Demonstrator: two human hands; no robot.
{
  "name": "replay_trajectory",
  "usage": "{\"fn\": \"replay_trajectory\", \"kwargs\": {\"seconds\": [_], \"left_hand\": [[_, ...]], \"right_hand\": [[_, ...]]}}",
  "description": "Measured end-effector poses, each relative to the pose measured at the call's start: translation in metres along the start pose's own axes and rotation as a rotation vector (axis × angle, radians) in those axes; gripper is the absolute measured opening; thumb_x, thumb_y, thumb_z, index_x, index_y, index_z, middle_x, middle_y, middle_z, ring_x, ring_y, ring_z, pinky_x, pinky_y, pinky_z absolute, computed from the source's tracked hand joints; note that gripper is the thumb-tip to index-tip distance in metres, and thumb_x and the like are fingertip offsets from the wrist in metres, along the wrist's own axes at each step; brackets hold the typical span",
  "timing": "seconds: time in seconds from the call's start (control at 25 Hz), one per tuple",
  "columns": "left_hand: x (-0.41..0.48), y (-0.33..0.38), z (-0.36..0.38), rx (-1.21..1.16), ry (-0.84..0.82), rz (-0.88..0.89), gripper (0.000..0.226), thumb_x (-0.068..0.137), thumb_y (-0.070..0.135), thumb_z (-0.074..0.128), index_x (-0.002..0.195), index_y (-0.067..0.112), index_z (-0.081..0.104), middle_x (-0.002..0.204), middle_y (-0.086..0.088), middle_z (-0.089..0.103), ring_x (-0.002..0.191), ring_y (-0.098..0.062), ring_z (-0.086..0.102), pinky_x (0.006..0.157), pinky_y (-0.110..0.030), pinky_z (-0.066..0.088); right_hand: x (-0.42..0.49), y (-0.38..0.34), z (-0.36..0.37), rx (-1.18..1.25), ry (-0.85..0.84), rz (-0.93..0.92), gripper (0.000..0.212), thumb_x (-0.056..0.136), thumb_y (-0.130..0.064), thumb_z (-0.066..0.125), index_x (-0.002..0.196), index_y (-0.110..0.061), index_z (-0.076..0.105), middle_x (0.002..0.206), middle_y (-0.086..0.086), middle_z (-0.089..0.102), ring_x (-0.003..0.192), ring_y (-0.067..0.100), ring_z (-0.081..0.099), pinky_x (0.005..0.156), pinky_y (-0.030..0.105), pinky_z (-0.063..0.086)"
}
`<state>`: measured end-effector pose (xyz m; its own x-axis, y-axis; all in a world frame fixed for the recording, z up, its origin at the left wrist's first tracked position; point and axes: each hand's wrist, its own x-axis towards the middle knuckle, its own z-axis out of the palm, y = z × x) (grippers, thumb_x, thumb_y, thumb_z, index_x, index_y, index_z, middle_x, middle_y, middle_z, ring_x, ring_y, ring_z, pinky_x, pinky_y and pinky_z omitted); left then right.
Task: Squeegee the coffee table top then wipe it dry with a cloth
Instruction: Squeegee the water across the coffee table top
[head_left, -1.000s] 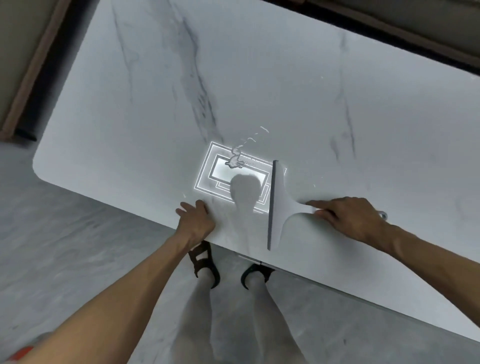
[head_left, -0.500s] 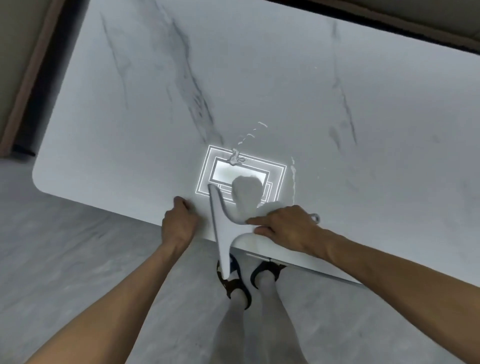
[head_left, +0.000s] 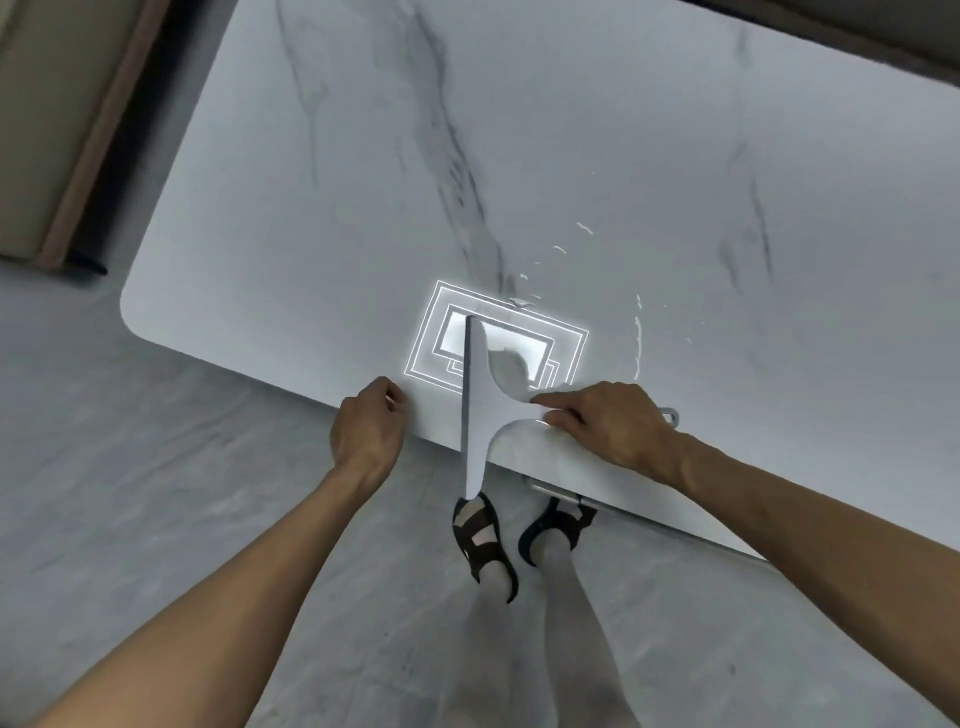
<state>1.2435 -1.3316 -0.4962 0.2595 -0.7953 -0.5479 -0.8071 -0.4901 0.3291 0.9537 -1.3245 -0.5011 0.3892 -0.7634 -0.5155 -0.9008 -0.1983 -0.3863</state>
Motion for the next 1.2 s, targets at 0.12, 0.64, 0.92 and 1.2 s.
{"fn": "replay_trajectory", "kwargs": {"seconds": [0.12, 0.64, 0.92, 1.2], "left_hand": [[-0.01, 0.019, 0.015, 0.031, -0.102, 0.018, 0.011, 0.089, 0.024, 0.05, 0.094, 0.023, 0.059, 0.085, 0.0, 0.066, 0.079, -0.022, 0.06, 0.067, -0.033, 0.048], [-0.059, 0.077, 0.086, 0.06, -0.201, 0.213, 0.02, 0.078, -0.002, 0.051, 0.087, 0.014, 0.044, 0.101, -0.006, 0.05, 0.092, -0.025, 0.053, 0.07, -0.031, 0.04], [-0.089, 0.12, 0.127, 0.293, -0.355, 0.15, 0.027, 0.081, -0.005, 0.041, 0.107, -0.002, 0.044, 0.132, -0.027, 0.039, 0.122, -0.044, 0.038, 0.097, -0.048, 0.042], [-0.091, 0.129, 0.139, 0.263, -0.25, 0.08, 0.009, 0.083, 0.005, 0.04, 0.09, 0.006, 0.045, 0.115, -0.021, 0.05, 0.105, -0.037, 0.049, 0.082, -0.043, 0.045]], "right_hand": [[-0.058, 0.054, -0.012, -0.003, 0.025, 0.17, 0.034, 0.098, -0.056, 0.034, 0.129, -0.06, 0.047, 0.116, -0.016, 0.069, 0.102, 0.019, 0.066, 0.07, 0.029, 0.038], [-0.082, 0.044, 0.023, -0.108, -0.037, 0.01, 0.039, 0.1, -0.053, 0.027, 0.133, -0.052, 0.047, 0.111, -0.004, 0.07, 0.098, 0.021, 0.065, 0.068, 0.031, 0.039], [-0.134, 0.163, -0.025, -0.153, 0.015, 0.173, 0.037, 0.098, -0.054, 0.031, 0.129, -0.054, 0.05, 0.112, -0.005, 0.071, 0.1, 0.023, 0.066, 0.067, 0.03, 0.034], [-0.168, 0.22, -0.067, -0.246, 0.013, 0.194, 0.038, 0.097, -0.056, 0.03, 0.129, -0.055, 0.05, 0.112, -0.011, 0.071, 0.098, 0.019, 0.067, 0.07, 0.031, 0.04]]}}
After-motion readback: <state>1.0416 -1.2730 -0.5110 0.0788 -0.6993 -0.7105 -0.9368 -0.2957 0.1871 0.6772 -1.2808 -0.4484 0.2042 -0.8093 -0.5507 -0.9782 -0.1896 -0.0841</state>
